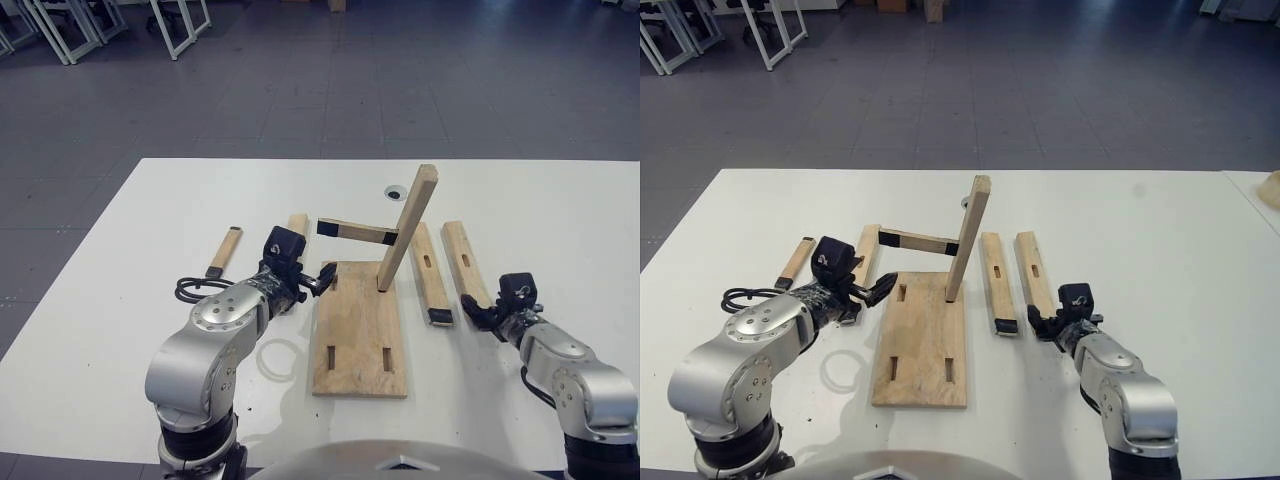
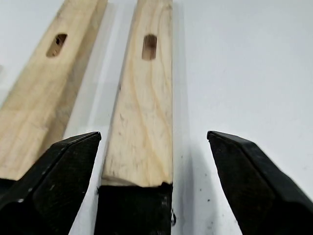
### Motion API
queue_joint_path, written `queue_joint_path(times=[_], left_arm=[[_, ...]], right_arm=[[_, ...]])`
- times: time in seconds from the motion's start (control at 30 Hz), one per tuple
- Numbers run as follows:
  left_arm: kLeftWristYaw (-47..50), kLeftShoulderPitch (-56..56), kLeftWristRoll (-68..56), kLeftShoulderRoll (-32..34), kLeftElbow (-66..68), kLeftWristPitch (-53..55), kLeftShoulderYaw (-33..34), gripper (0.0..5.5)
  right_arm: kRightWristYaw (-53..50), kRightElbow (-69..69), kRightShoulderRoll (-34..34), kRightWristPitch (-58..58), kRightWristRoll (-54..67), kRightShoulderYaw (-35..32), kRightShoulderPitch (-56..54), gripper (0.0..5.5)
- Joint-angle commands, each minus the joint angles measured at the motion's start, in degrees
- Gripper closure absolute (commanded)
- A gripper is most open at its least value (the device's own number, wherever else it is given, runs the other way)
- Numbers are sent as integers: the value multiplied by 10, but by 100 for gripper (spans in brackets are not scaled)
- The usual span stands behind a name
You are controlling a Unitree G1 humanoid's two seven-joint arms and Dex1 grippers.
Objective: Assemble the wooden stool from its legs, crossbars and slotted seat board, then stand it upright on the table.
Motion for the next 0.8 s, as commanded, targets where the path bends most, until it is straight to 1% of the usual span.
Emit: queue_joint_path(times=[0.03,0.17,0.2,0.23,0.27,0.37,0.47,0.5,0.57,0.6,0.63,0.67,0.7,0.73,0.8], left_arm=[[7,-14,-10,3,6,11,8,153],[17,-9,-15,0,9,8,3,153],[20,-7,-17,-1,10,7,1,153],[21,-7,-18,-2,11,6,0,153],[22,-7,-20,-2,12,5,0,153],[22,1,-26,-2,17,0,7,153],[20,8,-32,-4,27,-7,23,153],[12,8,-39,-8,34,-8,41,153],[-42,5,-90,-16,44,4,105,153],[-83,-7,-132,-29,49,23,158,153],[-139,-30,-193,-42,60,51,230,153],[-185,-50,-247,-49,76,71,286,153],[-226,-67,-311,-49,102,83,336,153],[-251,-76,-361,-43,126,88,366,153],[-277,-99,-452,-22,192,89,399,153]], right_arm=[[5,28,2,-24,-18,5,18,166],[9,42,-3,-41,-30,5,10,245],[9,44,-2,-43,-31,5,7,256],[10,47,1,-44,-31,5,3,281],[11,50,2,-46,-32,6,0,289],[15,60,3,-53,-35,6,-7,344],[18,64,2,-66,-31,-11,-23,345],[21,64,-1,-84,-26,-30,-38,345],[19,57,-1,-112,5,-95,-91,345],[18,51,1,-117,32,-133,-126,345],[23,41,2,-117,79,-175,-166,345],[28,31,7,-111,127,-208,-198,345],[32,21,15,-94,207,-240,-230,345],[34,16,23,-81,281,-264,-252,345],[55,16,15,-41,461,-289,-261,345]])
